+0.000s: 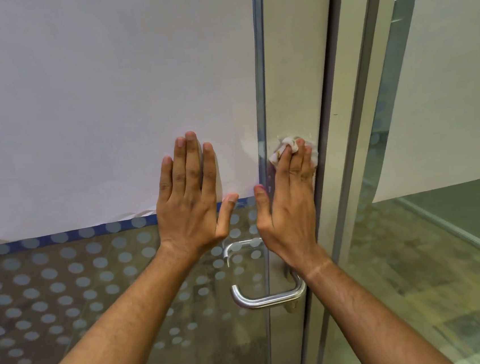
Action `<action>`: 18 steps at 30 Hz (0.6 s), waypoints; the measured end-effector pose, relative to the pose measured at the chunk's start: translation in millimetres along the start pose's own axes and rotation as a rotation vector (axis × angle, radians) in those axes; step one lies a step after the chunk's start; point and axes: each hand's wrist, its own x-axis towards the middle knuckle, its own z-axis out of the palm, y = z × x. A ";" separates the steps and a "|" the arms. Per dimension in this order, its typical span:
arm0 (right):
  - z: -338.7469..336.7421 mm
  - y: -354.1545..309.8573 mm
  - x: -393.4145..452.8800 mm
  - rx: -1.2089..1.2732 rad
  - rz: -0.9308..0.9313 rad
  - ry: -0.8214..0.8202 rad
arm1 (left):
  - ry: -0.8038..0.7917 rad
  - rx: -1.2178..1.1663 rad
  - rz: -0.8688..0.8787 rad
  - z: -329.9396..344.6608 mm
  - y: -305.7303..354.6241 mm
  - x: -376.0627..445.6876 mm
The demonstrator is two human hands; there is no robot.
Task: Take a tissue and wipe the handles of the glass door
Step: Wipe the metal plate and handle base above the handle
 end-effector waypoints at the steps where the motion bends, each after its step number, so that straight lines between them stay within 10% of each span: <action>1: 1.1 0.2 0.9 -0.006 -0.027 -0.013 | 0.001 0.001 0.000 0.4 0.3 -0.2; 8: -11.9 39.8 -17.8 -0.109 -0.284 -0.170 | 0.009 -0.009 0.001 1.8 0.1 -0.3; 18: -10.2 9.5 7.3 0.013 -0.040 0.026 | 0.007 0.001 0.000 0.8 0.4 -0.1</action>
